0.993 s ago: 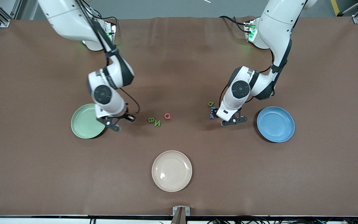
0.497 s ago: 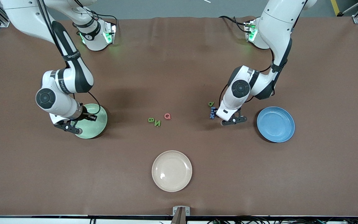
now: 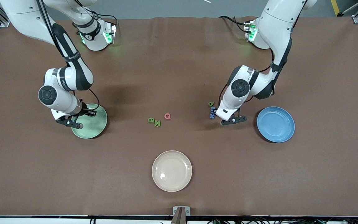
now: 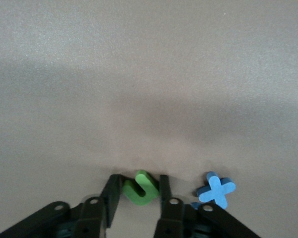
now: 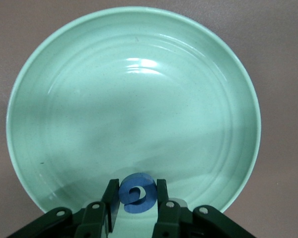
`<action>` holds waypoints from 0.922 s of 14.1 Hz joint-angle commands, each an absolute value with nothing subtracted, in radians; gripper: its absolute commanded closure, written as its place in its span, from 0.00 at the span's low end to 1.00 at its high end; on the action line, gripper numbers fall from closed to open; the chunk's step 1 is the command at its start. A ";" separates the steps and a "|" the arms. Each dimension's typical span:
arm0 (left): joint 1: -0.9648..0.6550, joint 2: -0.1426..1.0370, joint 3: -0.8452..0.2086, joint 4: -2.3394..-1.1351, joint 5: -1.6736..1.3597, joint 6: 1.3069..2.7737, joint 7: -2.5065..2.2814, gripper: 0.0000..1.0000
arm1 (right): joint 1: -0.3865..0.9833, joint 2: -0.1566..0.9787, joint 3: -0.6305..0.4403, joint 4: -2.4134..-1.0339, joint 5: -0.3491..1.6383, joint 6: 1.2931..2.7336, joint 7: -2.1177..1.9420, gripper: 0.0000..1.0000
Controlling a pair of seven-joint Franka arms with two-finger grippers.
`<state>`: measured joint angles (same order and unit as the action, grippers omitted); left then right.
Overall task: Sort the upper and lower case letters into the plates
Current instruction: 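Release the c with the right gripper while the left gripper carries the u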
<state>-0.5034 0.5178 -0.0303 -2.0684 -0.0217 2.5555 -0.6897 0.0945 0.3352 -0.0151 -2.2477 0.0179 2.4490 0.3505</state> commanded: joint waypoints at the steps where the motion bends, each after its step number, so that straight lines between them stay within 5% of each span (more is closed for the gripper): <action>1: -0.506 0.514 -0.026 -2.091 0.000 2.562 -0.715 0.70 | 0.069 0.302 0.005 -2.281 0.009 2.461 0.333 0.51; 2: -0.506 0.514 -0.026 -2.091 0.000 2.562 -0.715 0.74 | 0.069 0.302 0.005 -2.280 0.009 2.461 0.330 0.11; 3: -0.506 0.514 -0.026 -2.089 0.000 2.562 -0.715 0.79 | 0.069 0.301 0.005 -2.273 0.009 2.456 0.330 0.00; 9: -0.494 0.438 -0.025 -2.086 0.000 2.531 -0.690 0.91 | 0.155 0.301 0.012 -2.128 0.020 2.312 0.466 0.00; 13: -0.359 0.283 -0.025 -2.068 0.000 2.311 -0.466 0.91 | 0.311 0.362 0.011 -1.936 0.020 2.203 0.737 0.00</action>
<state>-0.4459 0.3929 -0.0178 -2.0458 -0.0200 2.4065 -0.5832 0.2466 0.3196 0.0160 -2.0179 0.0194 2.2368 0.6211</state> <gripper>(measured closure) 0.670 0.000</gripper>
